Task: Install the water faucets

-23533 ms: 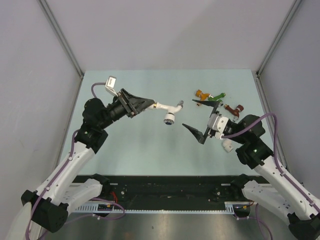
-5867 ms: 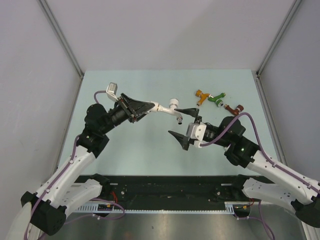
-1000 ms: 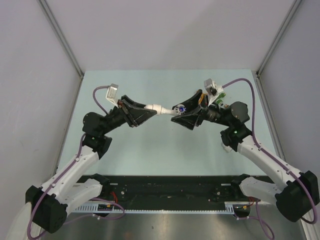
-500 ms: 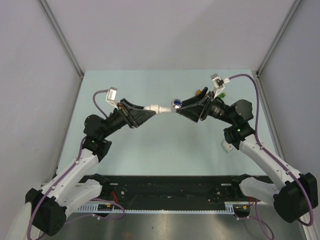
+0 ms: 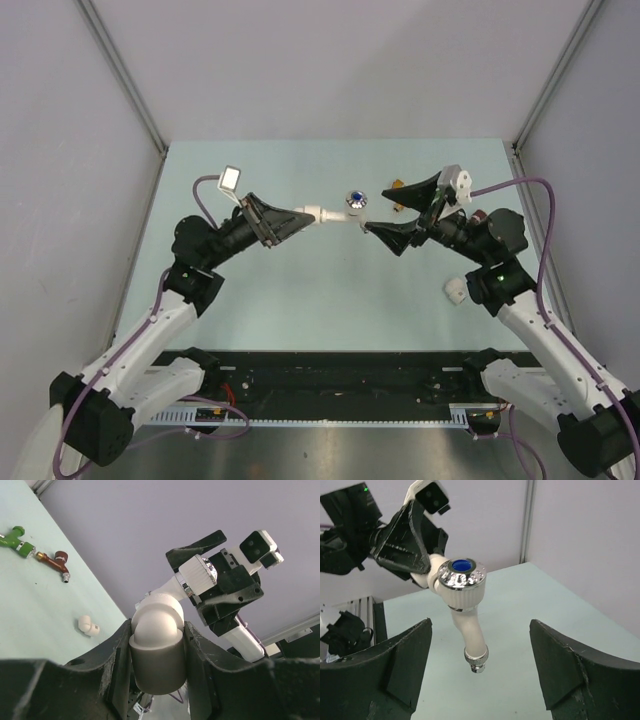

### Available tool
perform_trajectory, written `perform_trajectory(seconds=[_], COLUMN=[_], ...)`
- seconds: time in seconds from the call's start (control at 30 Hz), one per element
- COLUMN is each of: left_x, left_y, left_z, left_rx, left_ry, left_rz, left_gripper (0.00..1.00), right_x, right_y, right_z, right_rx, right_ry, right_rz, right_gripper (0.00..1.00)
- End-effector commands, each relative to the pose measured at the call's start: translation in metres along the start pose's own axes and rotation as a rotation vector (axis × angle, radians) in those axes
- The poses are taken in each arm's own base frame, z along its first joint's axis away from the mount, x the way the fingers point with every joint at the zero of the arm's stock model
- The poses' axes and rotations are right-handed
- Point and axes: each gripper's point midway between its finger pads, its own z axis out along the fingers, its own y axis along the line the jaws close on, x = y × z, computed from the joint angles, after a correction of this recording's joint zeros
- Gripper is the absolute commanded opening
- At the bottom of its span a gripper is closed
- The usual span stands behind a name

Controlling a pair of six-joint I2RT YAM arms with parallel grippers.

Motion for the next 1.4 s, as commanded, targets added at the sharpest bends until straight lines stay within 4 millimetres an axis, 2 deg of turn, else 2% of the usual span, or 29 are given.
perform_trajectory(seconds=[0.0,0.17,0.3,0.47,0.57,0.6,0.67,0.7,0.8,1.0,1.17,1.37], left_x=[-0.019,-0.019,-0.017,-0.013,-0.013,-0.013,-0.013,-0.012,-0.011,-0.013,-0.001,0.017], left_y=[-0.047,-0.059,-0.058,-0.059,-0.062,-0.060,-0.063,-0.064,-0.072,-0.093,-0.109,-0.117], left_z=[0.002,0.001,0.001,0.001,0.001,0.002,0.002,0.001,-0.002,-0.018,-0.037,-0.050], left_rx=[0.118,0.148,0.151,0.160,0.169,0.167,0.178,0.187,0.230,0.329,0.459,0.566], left_ry=[-0.027,-0.013,0.003,0.032,0.038,0.041,0.045,0.051,0.055,-0.023,-0.058,-0.020], left_rz=[0.021,0.043,0.060,0.076,0.094,0.098,0.112,0.130,0.200,0.464,0.720,0.901], left_gripper=[0.00,0.00,0.00,0.00,0.00,0.00,0.00,0.00,0.00,0.00,0.00,0.00], right_x=[-0.002,0.005,-0.005,-0.010,-0.010,-0.011,-0.011,-0.012,-0.016,-0.025,-0.019,-0.011], right_y=[0.024,0.036,0.045,0.053,0.055,0.057,0.056,0.058,0.050,0.035,0.041,0.048], right_z=[0.007,0.024,0.035,0.042,0.043,0.043,0.043,0.043,0.043,0.038,0.039,0.042], right_rx=[-0.164,-0.231,-0.280,-0.322,-0.331,-0.335,-0.334,-0.335,-0.299,-0.205,-0.240,-0.295], right_ry=[0.001,-0.021,-0.086,-0.093,-0.089,-0.091,-0.087,-0.085,-0.089,-0.086,-0.032,0.017], right_rz=[-0.129,-0.105,-0.084,-0.043,-0.006,0.020,0.052,0.086,0.167,0.442,0.648,0.772], right_gripper=[0.83,0.83,0.79,0.67,0.52,0.42,0.31,0.20,0.00,0.00,0.00,0.00])
